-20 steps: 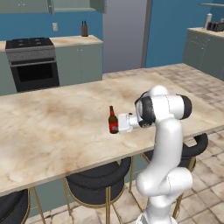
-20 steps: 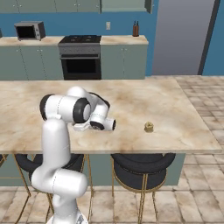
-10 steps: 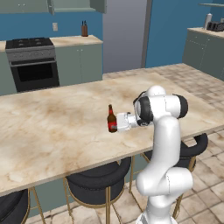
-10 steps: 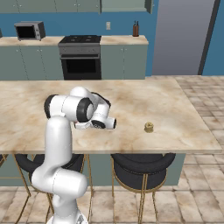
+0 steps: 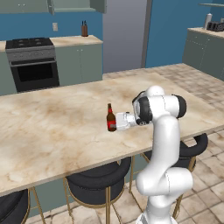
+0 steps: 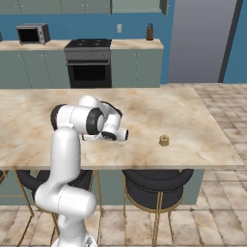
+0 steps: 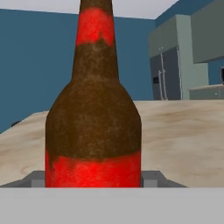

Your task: Get the candle and the beer from the cabinet and move them to the dining counter.

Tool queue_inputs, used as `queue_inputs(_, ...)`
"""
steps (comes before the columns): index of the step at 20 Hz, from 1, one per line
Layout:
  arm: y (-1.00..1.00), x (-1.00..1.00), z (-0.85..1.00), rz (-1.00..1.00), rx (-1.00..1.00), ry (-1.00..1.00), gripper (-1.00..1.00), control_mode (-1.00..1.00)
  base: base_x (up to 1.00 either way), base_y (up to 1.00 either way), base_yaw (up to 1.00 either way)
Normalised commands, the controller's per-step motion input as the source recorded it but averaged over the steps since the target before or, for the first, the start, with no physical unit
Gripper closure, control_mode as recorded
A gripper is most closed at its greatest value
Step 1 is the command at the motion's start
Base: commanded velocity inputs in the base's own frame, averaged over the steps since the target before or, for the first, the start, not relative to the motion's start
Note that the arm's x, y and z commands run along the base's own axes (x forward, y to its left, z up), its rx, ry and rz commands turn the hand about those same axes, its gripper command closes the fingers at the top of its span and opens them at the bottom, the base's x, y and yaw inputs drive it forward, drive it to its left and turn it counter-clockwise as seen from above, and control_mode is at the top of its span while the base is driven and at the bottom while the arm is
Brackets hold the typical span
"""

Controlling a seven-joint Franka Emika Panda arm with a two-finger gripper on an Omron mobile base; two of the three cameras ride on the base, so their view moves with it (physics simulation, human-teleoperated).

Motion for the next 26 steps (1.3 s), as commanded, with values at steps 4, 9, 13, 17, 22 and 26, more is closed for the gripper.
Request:
queue_inputs(4,0.00,0.01,-0.36,0.00,0.02,0.00,1.00,-1.00,0.00,0.00,0.00)
queue_inputs(9,-0.01,0.00,-0.38,0.00,0.02,0.00,1.00,-1.00,0.00,0.00,0.00)
queue_inputs(13,0.00,0.00,-0.40,0.00,0.00,0.00,-1.00,-1.00,0.00,0.00,0.00)
queue_inputs(17,0.00,0.00,-0.25,0.00,0.01,-0.04,-1.00,-1.00,0.00,0.00,0.00)
queue_inputs(22,-0.02,-0.13,-0.11,0.00,0.01,-0.07,-1.00,-1.00,0.00,0.00,0.00)
queue_inputs(26,-0.06,-0.29,0.00,0.00,0.02,-0.10,-1.00,-1.00,0.00,0.00,0.00)
